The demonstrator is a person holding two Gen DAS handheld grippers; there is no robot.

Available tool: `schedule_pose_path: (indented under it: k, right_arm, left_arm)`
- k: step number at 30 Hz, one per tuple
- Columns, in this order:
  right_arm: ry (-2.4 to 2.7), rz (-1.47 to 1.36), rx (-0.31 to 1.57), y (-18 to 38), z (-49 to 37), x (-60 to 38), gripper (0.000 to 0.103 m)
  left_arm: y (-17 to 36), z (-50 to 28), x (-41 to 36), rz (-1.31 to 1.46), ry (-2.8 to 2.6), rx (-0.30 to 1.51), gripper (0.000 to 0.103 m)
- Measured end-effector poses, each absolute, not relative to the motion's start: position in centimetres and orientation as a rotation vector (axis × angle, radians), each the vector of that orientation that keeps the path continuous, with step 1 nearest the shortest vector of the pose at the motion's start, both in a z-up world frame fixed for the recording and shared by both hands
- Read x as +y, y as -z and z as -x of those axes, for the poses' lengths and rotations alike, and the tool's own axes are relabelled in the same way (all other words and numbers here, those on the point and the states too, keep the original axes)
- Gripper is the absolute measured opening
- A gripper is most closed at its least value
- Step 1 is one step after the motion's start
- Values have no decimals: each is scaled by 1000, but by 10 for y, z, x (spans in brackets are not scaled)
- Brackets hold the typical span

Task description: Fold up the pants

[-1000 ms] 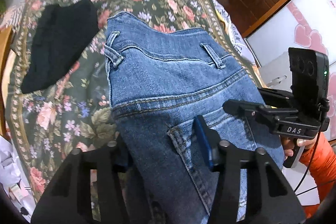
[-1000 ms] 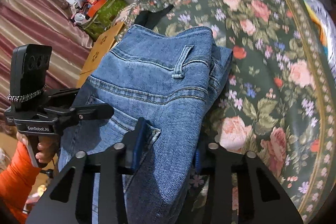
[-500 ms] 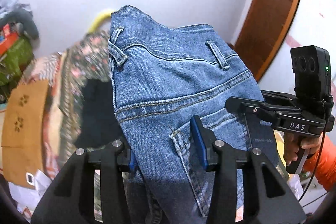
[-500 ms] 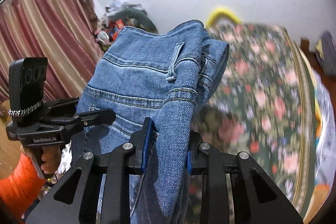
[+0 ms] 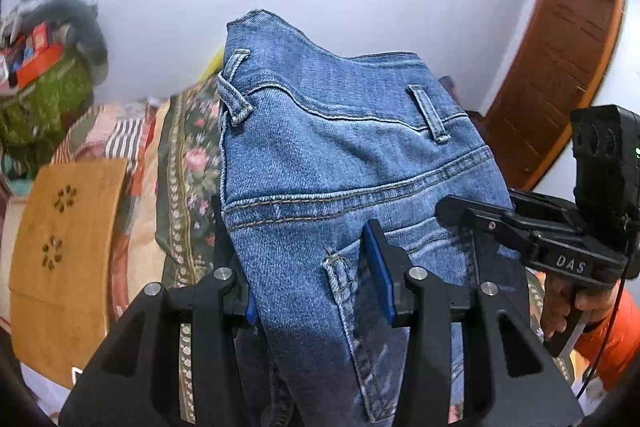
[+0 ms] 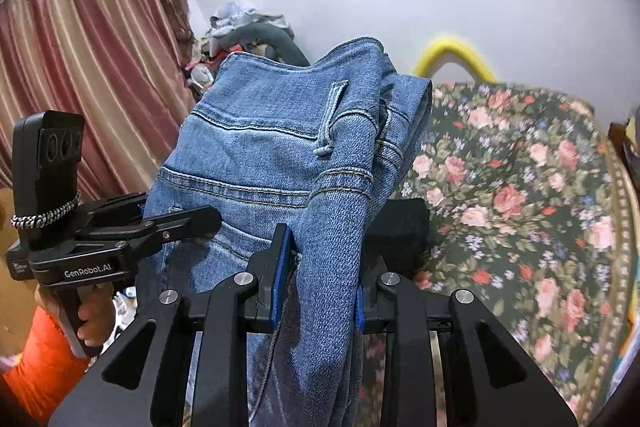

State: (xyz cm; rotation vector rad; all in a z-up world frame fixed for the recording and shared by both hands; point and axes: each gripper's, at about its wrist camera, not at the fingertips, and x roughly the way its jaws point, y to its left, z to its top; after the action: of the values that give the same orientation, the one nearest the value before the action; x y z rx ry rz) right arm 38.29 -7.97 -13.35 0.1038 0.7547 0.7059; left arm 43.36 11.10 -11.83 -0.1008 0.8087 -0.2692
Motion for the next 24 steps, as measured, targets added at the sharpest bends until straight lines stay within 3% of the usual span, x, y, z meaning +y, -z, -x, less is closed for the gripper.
schedule_pose_path:
  k: [18, 24]
  right_arm:
    - [-597, 13, 1000, 264, -479, -40, 27]
    - [-587, 37, 980, 258, -458, -50, 35]
  left_arm:
    - [289, -548, 132, 188, 169, 1047, 45]
    - [289, -532, 142, 208, 98, 1056, 57]
